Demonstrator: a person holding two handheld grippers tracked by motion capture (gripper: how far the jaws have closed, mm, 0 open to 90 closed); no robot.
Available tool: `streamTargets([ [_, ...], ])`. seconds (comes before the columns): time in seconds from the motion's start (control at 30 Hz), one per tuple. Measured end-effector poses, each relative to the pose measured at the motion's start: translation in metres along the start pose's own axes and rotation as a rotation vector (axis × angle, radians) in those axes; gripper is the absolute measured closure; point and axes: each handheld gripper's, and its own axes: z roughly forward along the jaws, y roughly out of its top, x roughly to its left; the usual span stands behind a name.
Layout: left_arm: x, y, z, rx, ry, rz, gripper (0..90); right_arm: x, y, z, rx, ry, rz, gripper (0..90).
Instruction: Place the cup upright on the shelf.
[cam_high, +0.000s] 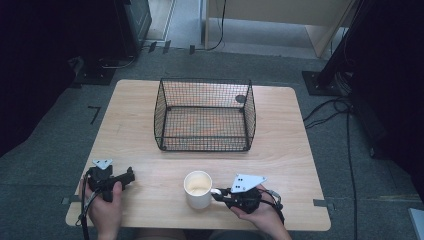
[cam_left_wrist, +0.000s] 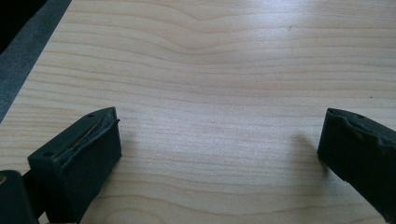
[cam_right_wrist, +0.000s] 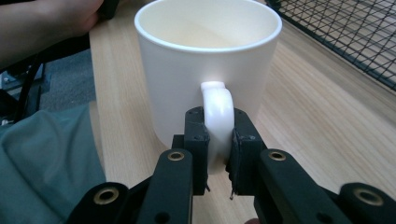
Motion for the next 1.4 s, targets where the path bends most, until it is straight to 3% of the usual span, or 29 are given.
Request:
streamTargets([
  [0.4, 0.0, 0.0, 0.0, 0.0, -0.003, 0.0, 0.0, -0.007, 0.018, -0.012, -0.08, -0.028, 0.028, 80.8],
  [0.73, 0.0, 0.0, 0.0, 0.0, -0.003, 0.001, 0.0, -0.01, 0.043, -0.021, -0.123, -0.037, 0.019, 80.8],
  [1.4, -0.001, 0.0, 0.0, -0.003, -0.009, 0.004, 0.0, -0.026, 0.087, -0.033, -0.16, -0.066, 0.02, 80.8],
])
